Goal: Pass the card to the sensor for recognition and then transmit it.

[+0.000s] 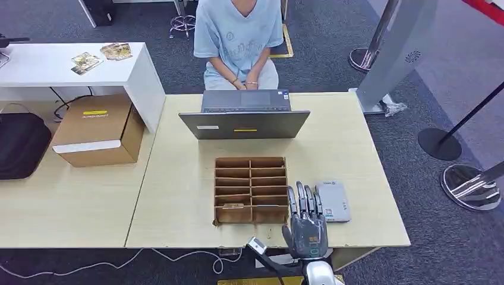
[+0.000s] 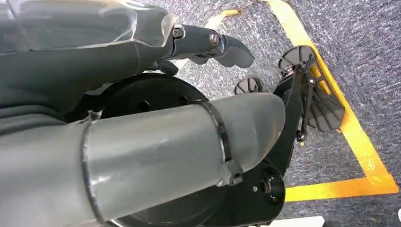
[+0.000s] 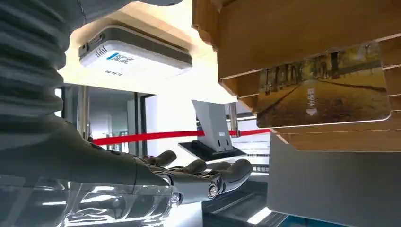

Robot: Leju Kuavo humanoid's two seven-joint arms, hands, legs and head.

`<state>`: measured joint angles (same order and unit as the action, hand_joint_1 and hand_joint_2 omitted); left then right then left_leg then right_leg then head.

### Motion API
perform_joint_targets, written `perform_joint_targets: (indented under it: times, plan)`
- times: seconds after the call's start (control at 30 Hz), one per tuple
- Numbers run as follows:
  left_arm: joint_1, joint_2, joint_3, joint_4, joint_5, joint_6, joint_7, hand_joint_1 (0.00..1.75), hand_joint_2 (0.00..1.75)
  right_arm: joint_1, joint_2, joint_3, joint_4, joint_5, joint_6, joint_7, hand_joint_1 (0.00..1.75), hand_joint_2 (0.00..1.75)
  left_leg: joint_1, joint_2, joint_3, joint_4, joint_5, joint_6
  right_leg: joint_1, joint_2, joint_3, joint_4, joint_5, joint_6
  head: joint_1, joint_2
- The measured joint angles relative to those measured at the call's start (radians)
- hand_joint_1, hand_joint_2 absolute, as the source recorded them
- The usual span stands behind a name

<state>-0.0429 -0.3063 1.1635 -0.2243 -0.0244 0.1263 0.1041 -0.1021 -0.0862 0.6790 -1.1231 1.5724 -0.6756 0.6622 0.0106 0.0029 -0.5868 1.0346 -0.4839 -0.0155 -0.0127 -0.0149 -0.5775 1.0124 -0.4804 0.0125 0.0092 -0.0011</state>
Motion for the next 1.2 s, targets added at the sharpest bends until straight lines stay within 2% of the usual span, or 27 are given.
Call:
perform_joint_targets:
  times: [0.43,0.63,0.87,1.2]
  plan:
    - [0.0,-0.002,-0.006,0.0,-0.003,0.009,-0.003,0.0,0.0,-0.03,0.008,0.005,0.0,0.0,0.0,-0.075,0.0,1.75,0.0,0.0,0.0,0.0,0.0,0.0,0.0,0.0,0.0,0.0,0.0,0.0,0.0,0.0]
    - [0.0,-0.002,-0.006,0.0,-0.003,0.008,-0.003,0.0,0.0,-0.036,0.016,-0.016,0.0,0.0,0.0,-0.105,0.0,1.75,0.0,0.0,0.0,0.0,0.0,0.0,0.0,0.0,0.0,0.0,0.0,0.0,0.0,0.0]
    - [-0.008,0.008,-0.006,0.0,-0.004,0.002,0.003,0.0,0.0,-0.038,0.047,-0.086,-0.003,0.0,0.004,-0.194,0.0,1.75,0.0,0.0,0.0,0.0,0.0,0.0,0.0,0.0,0.0,0.0,0.0,0.0,0.0,0.0]
    - [-0.011,0.014,-0.006,0.0,-0.003,-0.002,0.003,0.0,0.0,-0.037,0.061,-0.127,-0.008,-0.001,0.005,-0.207,0.0,1.75,0.0,0.0,0.0,0.0,0.0,0.0,0.0,0.0,0.0,0.0,0.0,0.0,0.0,0.0]
